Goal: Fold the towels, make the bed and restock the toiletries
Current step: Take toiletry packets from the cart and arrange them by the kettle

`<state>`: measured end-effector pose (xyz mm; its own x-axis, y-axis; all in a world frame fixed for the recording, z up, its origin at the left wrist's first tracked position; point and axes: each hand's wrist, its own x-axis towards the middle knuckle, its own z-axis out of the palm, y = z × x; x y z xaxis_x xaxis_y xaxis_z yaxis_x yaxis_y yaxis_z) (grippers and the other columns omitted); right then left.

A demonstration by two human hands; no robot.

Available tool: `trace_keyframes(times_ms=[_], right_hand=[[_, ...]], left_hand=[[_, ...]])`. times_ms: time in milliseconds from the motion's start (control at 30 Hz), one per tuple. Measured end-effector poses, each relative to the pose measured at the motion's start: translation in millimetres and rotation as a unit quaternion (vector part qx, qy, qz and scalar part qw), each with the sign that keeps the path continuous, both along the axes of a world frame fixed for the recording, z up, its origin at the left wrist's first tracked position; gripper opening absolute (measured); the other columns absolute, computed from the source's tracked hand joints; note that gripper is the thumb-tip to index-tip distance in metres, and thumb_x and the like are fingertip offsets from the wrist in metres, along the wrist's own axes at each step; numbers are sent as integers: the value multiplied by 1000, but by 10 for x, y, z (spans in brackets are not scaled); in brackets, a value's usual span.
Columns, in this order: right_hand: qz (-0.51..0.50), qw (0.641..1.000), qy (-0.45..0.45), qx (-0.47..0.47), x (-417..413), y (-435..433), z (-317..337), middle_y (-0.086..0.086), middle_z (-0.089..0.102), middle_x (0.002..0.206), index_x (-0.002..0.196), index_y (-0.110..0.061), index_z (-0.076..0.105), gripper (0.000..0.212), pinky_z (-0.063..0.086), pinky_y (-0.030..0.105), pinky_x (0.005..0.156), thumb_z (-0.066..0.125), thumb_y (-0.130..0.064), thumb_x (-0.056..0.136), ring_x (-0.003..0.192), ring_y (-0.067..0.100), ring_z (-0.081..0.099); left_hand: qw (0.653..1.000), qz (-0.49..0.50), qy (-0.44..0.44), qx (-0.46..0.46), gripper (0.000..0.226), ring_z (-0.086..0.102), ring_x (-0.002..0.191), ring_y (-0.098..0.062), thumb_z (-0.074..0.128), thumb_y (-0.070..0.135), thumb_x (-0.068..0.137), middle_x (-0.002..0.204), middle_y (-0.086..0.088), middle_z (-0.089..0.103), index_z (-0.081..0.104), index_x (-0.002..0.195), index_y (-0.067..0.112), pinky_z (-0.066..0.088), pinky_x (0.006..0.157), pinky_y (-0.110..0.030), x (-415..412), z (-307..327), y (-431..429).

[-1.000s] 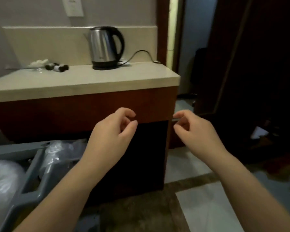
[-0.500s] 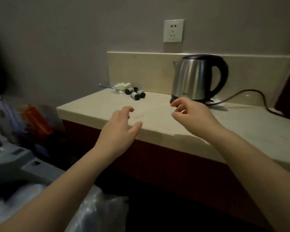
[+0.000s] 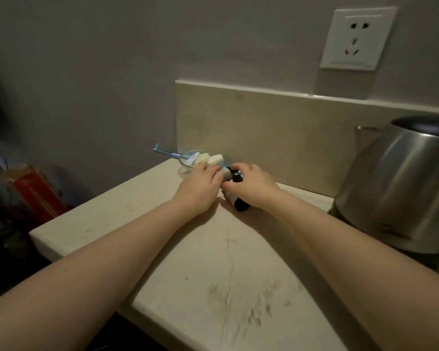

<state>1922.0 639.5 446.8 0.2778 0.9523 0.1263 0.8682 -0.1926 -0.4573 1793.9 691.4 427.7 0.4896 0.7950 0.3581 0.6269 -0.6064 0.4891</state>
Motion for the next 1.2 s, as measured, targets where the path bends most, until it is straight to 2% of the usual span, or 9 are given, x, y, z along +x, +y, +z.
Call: trace_keyframes(times_ms=[133, 267, 433, 567, 767, 867, 933, 1033, 1200], right_hand=[[16, 995, -86, -48, -63, 88, -86, 4, 57, 116, 116, -25, 53, 42, 44, 32, 76, 56, -46, 79, 104, 25, 55], [-14, 991, -124, -46, 72, -129, -90, 7, 59, 110, 116, -19, 51, 36, 37, 30, 69, 54, -37, 85, 99, 26, 55], [-69, 996, -23, 57, 258, -370, 30, 4, 49, 106, 118, -24, 45, 39, 39, 31, 69, 58, -34, 82, 90, 24, 52], [-83, 983, 61, 152, 344, -512, 89, -1, 49, 106, 105, -29, 37, 32, 42, 31, 68, 60, -31, 82, 90, 19, 52], [-97, 971, 142, 166, 380, -862, 21, 0, 51, 110, 106, -32, 43, 32, 55, 40, 78, 63, -32, 80, 88, 18, 55], [-90, 961, 152, 212, 321, -1098, 88, 1, 52, 109, 104, -32, 47, 30, 49, 29, 68, 64, -30, 79, 84, 13, 53], [-75, 951, 175, 244, 232, -1303, 199, 2, 52, 110, 105, -32, 47, 31, 46, 25, 62, 64, -30, 80, 83, 11, 53], [-35, 935, 217, 278, -26, -1737, 370, 3, 53, 112, 107, -33, 46, 32, 55, 37, 74, 64, -32, 81, 88, 16, 57], [51, 911, 257, 320, -748, -2905, 250, -1, 54, 108, 109, -34, 48, 32, 54, 31, 78, 66, -35, 82, 90, 9, 57]], left_hand=[[997, -22, 6, 77, 34, 50, 85, -21, 34, 19, 100, 96, -13, 63, 65, 92, 5, 28, 66, -31, 58, -8, 112], [994, -26, 41, 102, 30, 53, 93, -26, 37, 25, 99, 102, -11, 61, 63, 105, 11, 41, 78, -39, 118, -36, 167], [980, 23, 146, 129, 24, 56, 88, -32, 37, 27, 97, 103, -13, 58, 51, 109, 10, 44, 65, -38, 402, 54, 172], [965, 77, 221, 122, 32, 57, 100, -30, 49, 36, 94, 110, -11, 54, 52, 114, 11, 37, 64, -33, 645, 152, 160], [953, 125, 270, 53, 25, 51, 80, -21, 52, 39, 87, 74, 1, 46, 61, 91, 16, 37, 61, -25, 652, 192, -15], [981, 111, 154, -28, 33, 56, 82, -24, 46, 44, 89, 80, -3, 56, 58, 87, 14, 38, 61, -28, 493, 243, -389], [986, 43, -31, -161, 29, 59, 83, -24, 45, 41, 91, 89, -7, 61, 57, 85, 15, 46, 67, -31, 306, 374, -786], [880, -58, -299, -365, 18, 63, 78, -18, 49, 38, 95, 92, -7, 62, 55, 92, 21, 54, 69, -32, -121, 592, -1649], [814, -104, -420, -388, 32, 69, 79, -16, 44, 38, 97, 97, -11, 67, 59, 113, 14, 58, 65, -32, -697, 491, -3161]])
